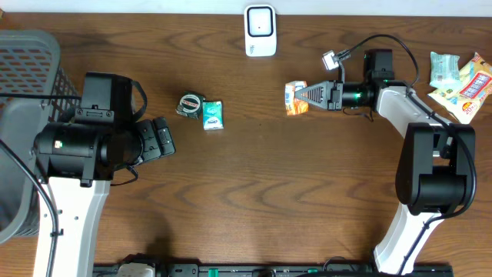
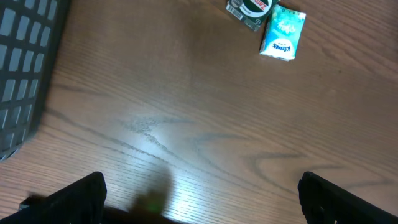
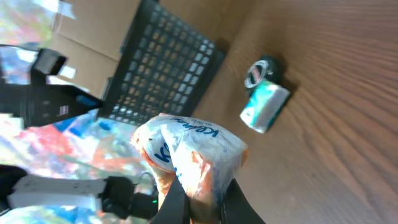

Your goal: Scan the item barcode

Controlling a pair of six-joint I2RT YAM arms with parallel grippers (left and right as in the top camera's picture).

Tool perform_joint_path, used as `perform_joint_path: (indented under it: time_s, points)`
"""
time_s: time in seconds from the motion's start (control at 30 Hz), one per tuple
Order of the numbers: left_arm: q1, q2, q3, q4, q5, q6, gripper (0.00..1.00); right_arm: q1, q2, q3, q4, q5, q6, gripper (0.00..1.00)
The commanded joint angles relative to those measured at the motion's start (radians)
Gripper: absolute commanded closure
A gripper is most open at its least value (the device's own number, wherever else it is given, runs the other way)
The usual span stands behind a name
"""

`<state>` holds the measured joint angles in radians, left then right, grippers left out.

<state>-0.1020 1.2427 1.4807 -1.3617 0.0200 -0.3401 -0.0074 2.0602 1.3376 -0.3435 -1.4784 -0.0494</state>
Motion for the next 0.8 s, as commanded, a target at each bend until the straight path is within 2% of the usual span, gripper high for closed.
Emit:
perform_joint_path:
  time_s: [0.0, 0.1, 0.23, 0.77]
  points:
    - [0.0, -0.001, 0.004, -0.003, -0.003, -0.002, 0.02, -0.027, 0.003, 0.003, 0.115, -0.084, 0.193, 0.99]
    - [0.0, -0.001, 0.004, -0.003, -0.003, -0.002, 0.02, -0.036, 0.003, 0.003, 0.269, -0.084, 0.337, 0.99]
    - [0.0, -0.001, 0.004, -0.003, -0.003, -0.002, 0.03, -0.036, 0.003, 0.003, 0.406, -0.084, 0.436, 0.99]
    - [0.0, -0.001, 0.004, -0.003, -0.003, -0.002, 0.02, -0.016, 0.003, 0.002, 0.415, -0.084, 0.445, 0.99]
